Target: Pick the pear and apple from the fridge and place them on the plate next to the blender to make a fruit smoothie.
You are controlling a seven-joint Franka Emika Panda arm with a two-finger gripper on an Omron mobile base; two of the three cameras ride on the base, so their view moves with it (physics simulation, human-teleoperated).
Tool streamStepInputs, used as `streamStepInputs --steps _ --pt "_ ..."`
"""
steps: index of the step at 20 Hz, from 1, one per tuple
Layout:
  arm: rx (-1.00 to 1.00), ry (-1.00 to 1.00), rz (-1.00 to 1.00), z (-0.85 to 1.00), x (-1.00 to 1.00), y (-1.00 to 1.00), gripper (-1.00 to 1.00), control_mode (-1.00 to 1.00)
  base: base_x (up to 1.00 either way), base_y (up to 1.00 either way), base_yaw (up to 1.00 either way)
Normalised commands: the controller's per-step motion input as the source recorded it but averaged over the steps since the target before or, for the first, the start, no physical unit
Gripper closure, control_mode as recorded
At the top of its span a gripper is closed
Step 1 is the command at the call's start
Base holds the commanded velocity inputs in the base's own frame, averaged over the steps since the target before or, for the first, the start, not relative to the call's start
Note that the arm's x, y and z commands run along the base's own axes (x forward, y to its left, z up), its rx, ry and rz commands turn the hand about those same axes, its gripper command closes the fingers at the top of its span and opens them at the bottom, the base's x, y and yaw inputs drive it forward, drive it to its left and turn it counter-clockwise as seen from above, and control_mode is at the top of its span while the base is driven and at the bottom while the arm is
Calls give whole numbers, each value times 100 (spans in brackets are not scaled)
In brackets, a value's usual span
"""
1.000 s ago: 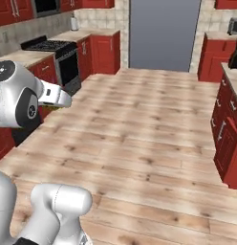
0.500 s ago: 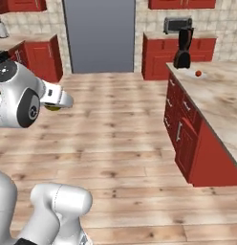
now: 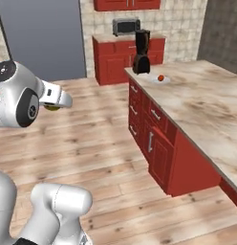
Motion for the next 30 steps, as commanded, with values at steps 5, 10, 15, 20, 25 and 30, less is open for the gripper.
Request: streamStepInputs --steps 5,10,15,20,25,30 --pt "0 0 0 0 0 0 100 100 100 14 -50" --pt "0 0 0 0 0 0 100 100 100 42 -50" --pt "0 0 0 0 0 0 100 100 100 72 -53" --pt "0 0 0 0 0 0 100 100 93 79 -52" --pt "0 0 0 0 0 0 100 100 77 63 -54" --pt "0 0 0 0 0 0 100 100 48 76 -46"
